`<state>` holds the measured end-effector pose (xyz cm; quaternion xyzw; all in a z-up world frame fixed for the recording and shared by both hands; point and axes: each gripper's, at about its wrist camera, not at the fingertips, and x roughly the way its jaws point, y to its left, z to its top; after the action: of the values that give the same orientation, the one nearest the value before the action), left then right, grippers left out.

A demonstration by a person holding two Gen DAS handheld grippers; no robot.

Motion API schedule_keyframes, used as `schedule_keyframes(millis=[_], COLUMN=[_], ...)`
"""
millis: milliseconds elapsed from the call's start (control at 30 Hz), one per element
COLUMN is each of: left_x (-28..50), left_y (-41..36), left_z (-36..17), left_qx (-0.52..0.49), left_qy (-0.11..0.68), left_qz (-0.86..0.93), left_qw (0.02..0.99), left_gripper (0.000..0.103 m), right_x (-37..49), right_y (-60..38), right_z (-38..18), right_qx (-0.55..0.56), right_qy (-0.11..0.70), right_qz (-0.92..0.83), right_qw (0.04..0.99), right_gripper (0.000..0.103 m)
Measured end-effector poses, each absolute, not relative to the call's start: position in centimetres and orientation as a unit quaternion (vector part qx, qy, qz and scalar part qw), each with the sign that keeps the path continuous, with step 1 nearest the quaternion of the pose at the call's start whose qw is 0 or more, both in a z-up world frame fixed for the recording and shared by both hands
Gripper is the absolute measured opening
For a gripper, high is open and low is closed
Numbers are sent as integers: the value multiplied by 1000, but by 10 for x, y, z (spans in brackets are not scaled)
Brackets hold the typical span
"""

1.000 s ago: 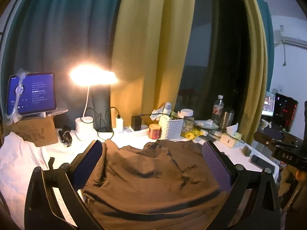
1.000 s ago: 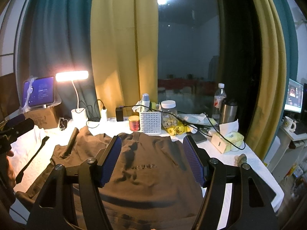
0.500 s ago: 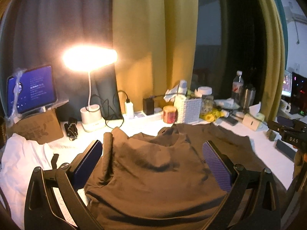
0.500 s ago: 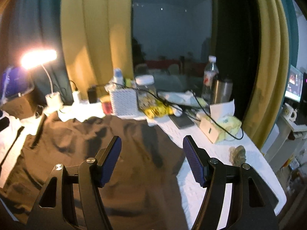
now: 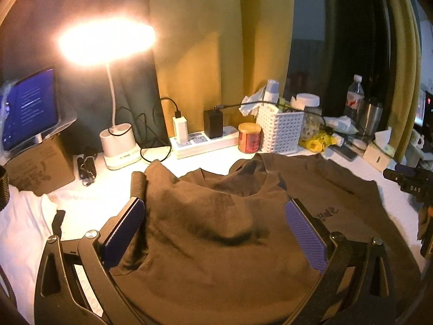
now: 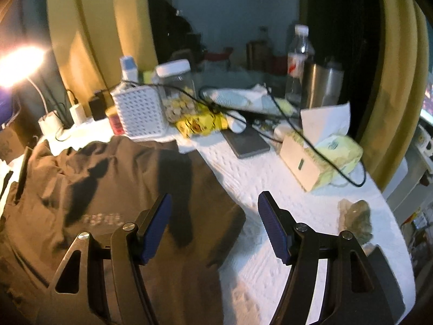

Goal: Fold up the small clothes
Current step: 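Grasp the brown T-shirt hem with the right gripper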

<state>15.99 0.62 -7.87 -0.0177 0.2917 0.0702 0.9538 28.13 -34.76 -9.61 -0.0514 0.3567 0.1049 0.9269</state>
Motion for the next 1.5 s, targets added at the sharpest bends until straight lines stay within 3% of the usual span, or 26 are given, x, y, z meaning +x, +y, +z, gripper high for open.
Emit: schedule_keyframes(millis=[333, 433, 533, 967, 1500], left_x=[193, 196, 197, 161, 103], left_y=[-1, -2, -2, 13, 49], left_z=[-100, -103, -106, -93, -96], left_qx=[0, 0, 1, -16, -47], left_qy=[326, 331, 337, 310, 302], left_qz=[72, 72, 70, 67, 83], left_qw=[943, 941, 939, 948, 948], left_gripper=[102, 102, 102, 102, 102], right_x=[326, 328, 328, 281, 223], right_y=[-361, -357, -352, -295, -215], right_z=[-143, -152, -151, -97, -125], right_qx=[-19, -25, -25, -86, -187], right_qy=[436, 447, 453, 374, 375], right_qz=[113, 119, 138, 203, 274], right_qw=[892, 886, 880, 901, 866], right_gripper=[68, 52, 13, 8, 8])
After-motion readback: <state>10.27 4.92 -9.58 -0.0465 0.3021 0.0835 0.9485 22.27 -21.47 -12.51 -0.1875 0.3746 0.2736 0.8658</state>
